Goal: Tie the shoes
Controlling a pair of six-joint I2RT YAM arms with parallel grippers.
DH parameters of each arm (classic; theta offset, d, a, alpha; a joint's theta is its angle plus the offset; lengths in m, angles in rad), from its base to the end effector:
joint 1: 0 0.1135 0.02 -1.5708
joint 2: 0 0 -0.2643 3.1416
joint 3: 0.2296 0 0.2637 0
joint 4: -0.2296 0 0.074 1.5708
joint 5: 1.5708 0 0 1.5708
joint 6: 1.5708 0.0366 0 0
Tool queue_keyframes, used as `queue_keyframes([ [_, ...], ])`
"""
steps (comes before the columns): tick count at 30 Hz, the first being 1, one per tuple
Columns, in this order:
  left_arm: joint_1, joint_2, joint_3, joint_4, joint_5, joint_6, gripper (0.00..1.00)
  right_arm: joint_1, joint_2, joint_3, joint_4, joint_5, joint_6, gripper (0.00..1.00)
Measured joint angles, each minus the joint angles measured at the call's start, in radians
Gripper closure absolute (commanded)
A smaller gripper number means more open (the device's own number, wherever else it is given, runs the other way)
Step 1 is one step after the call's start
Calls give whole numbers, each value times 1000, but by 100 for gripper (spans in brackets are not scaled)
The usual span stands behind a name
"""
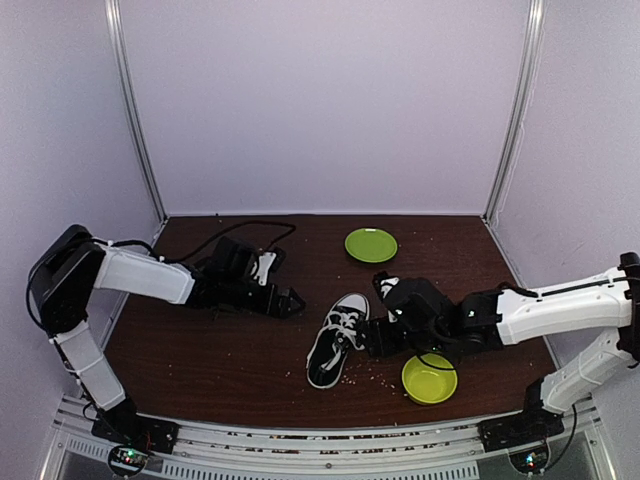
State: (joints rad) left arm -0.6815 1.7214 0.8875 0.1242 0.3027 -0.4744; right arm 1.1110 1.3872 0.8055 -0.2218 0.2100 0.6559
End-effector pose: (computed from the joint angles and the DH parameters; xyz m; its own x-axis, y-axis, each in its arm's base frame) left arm 0.2722 -0.2348 0.1540 -0.8051 0.0916 -0.5861 0.4600 0.7202 -0.5193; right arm 0.1380 0.2614 0.2034 -0.7485 -0.1674 -0.6417 -0.4489 0.8401 0.3045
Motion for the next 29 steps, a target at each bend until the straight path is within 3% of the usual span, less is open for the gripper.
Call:
queue_keyframes([
  [4, 16, -173, 5, -24, -46, 43, 2, -35, -70, 34, 19, -19, -55, 6],
  [8, 80, -282, 24, -76, -100, 68, 2, -178, -85, 76, 14, -59, -116, 1],
  [12, 301, -386, 16, -169, -148, 61, 2, -412, -130, 71, 12, -108, -191, 0],
  [14, 466, -464, -6, -214, -196, 48, 2, -570, -178, 44, 39, -143, -224, 0],
  [17, 640, -591, -56, -255, -358, 46, 2, -784, -258, -13, 87, -157, -265, 0],
  [20, 667, -707, -132, -252, -535, 65, 2, -917, -332, -93, 158, -134, -307, 0],
  [23, 661, -763, -240, -187, -679, 112, 2, -968, -381, -199, 260, -73, -351, 0],
  [29, 661, -662, -402, -55, -745, 222, 2, -994, -338, -389, 460, 53, -423, 0],
])
